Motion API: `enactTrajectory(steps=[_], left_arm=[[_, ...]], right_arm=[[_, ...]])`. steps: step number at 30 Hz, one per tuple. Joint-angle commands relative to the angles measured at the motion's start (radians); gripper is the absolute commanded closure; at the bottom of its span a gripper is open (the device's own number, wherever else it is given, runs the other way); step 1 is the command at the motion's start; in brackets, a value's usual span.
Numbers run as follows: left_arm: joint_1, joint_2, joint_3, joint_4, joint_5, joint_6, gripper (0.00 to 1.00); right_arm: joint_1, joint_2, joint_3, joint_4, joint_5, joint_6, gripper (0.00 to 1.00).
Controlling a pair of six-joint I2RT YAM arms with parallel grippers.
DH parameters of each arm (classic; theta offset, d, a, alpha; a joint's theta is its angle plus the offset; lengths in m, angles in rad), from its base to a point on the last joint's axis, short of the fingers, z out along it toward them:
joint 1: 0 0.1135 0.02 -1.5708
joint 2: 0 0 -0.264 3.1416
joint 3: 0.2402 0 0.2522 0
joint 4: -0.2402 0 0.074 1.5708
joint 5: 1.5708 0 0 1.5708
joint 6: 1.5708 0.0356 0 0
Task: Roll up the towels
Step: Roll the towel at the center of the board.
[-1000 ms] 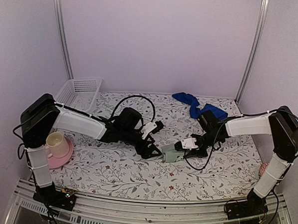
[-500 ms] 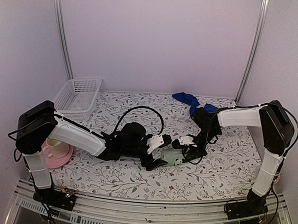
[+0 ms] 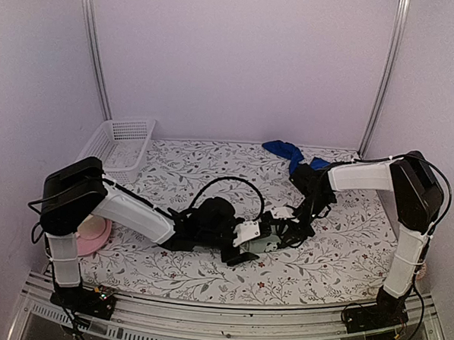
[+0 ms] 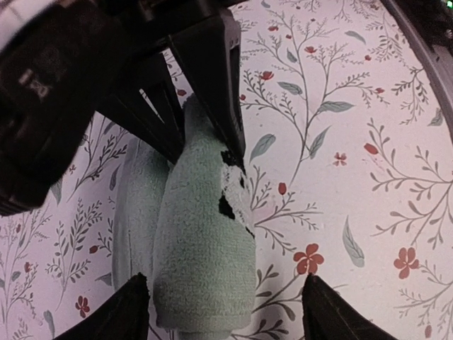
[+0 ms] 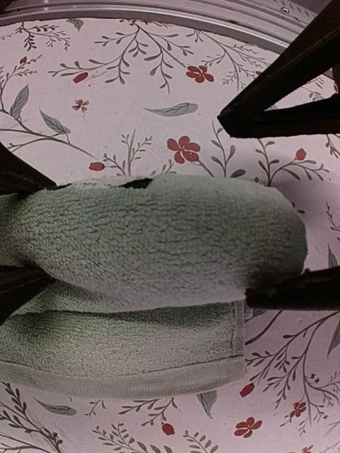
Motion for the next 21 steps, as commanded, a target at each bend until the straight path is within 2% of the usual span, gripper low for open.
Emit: enactTrajectory(steps=[1, 3, 8, 12, 14, 18, 21], left_arm=[[-0.006, 0.055, 0.052, -0.059, -0.024, 0.010, 0.27], [-0.006, 0.058, 0.051, -0.054, -0.028, 0.005, 0.28], [-0.006, 0.067, 0.052, -0.039, -0.021, 0.006, 0.39], [-0.007, 0.072, 0.056, -0.042, -0.013, 0.008, 0.41], [-0.006, 0.055, 0.030, -0.008, -0.019, 0.008, 0.40], [-0.007, -0.023, -0.047, 0.118, -0.019, 0.007, 0.27], [-0.013, -0.061, -0.090, 0.193, -0.013, 0.025, 0.26]], right_arm=[[0.007, 0.030, -0.020, -0.070, 0.021, 0.017, 0.66], [0.007, 0.031, -0.020, -0.070, 0.023, 0.018, 0.66], [0.008, 0.033, -0.019, -0.068, 0.029, 0.022, 0.65], [0.007, 0.035, -0.019, -0.065, 0.034, 0.026, 0.65], [0.006, 0.037, -0.020, -0.065, 0.036, 0.027, 0.65], [0.006, 0.042, -0.020, -0.065, 0.040, 0.030, 0.65], [0.006, 0.044, -0.020, -0.063, 0.043, 0.031, 0.65]])
